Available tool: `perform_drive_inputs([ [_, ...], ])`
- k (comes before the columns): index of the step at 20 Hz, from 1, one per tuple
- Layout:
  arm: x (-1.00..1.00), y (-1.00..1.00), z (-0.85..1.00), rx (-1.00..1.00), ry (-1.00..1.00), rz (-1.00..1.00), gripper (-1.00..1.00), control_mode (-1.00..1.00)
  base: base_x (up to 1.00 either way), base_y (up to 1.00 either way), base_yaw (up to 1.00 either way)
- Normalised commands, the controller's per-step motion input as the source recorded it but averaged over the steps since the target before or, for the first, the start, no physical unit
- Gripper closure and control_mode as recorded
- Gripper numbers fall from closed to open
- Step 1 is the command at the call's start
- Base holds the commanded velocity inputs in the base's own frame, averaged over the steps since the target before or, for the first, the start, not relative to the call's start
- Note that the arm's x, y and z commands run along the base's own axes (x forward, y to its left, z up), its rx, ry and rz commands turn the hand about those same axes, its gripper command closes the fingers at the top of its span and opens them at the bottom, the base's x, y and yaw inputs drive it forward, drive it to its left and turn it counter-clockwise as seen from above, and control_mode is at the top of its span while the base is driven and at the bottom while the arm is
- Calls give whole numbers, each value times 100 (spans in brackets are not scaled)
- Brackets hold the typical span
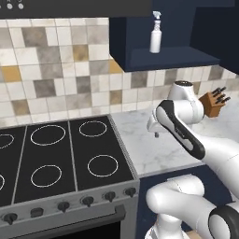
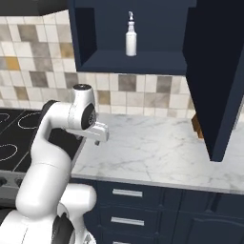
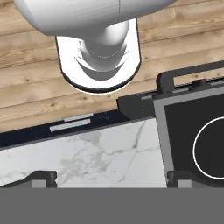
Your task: Locate and retrieve the spray and soap dispenser from the cabinet. Place them next to the sink.
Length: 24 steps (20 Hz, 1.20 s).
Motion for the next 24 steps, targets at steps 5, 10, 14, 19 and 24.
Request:
perform_drive_inputs([
  [5,0,0,0,0,0,0,-100,100,30,-12,7],
  [10,0,0,0,0,0,0,-100,100,2,-11,1],
  [14,0,0,0,0,0,0,100,100,0,0,-1],
  [19,0,0,0,0,0,0,100,100,0,0,0],
  [24,0,0,0,0,0,0,100,100,-16,0,0],
])
